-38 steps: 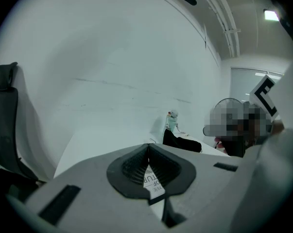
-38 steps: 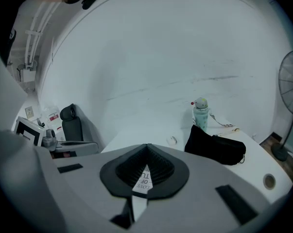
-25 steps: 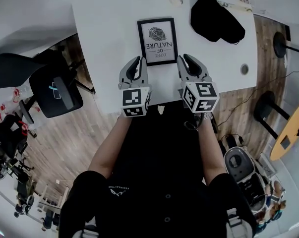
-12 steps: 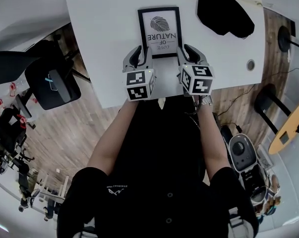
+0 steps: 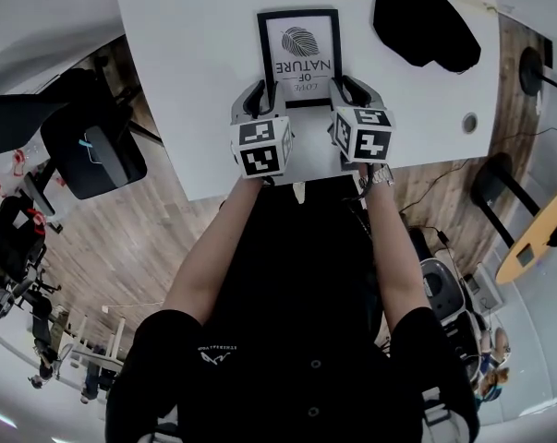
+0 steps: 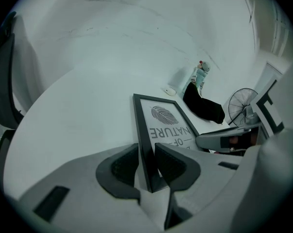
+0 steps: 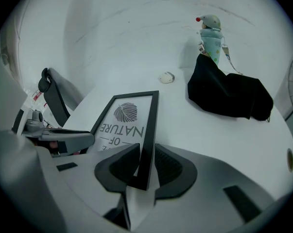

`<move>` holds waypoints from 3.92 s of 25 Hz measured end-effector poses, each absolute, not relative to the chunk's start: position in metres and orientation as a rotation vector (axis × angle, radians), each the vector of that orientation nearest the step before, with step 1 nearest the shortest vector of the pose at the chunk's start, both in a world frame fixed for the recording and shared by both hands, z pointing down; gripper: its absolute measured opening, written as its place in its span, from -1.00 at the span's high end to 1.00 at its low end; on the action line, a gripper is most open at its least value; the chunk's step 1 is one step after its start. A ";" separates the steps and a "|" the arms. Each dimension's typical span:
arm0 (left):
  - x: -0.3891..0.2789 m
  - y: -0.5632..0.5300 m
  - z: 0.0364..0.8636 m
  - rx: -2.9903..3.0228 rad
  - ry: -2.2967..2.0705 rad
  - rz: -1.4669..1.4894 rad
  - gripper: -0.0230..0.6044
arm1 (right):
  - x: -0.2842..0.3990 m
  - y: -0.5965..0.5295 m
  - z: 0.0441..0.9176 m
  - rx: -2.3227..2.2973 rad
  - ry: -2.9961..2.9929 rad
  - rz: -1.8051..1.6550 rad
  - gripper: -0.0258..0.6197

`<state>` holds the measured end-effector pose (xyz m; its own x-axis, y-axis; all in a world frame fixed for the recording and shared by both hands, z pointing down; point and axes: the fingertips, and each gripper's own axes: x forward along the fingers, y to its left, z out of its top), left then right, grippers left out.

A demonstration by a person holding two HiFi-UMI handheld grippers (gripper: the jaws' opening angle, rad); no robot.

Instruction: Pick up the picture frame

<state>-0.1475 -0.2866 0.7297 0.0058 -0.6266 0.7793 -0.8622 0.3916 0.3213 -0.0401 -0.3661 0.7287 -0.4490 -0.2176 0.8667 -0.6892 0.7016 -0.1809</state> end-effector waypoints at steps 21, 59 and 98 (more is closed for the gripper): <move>-0.133 -0.267 0.717 1.265 -1.756 0.359 0.70 | -0.022 -0.345 0.715 0.753 -1.989 0.675 0.72; 0.008 -0.175 0.641 1.155 -2.015 0.250 0.70 | 0.104 -0.272 0.648 0.591 -2.160 0.598 0.72; 0.007 -0.206 0.458 1.234 -2.428 0.062 0.70 | 0.093 -0.315 0.468 0.593 -2.583 0.427 0.72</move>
<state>0.0066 -0.2057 0.4578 -0.5214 -0.7635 0.3811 -0.7819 0.6063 0.1448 0.0930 -0.3146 0.4681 -0.8046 -0.3334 0.4913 -0.4737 0.8593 -0.1928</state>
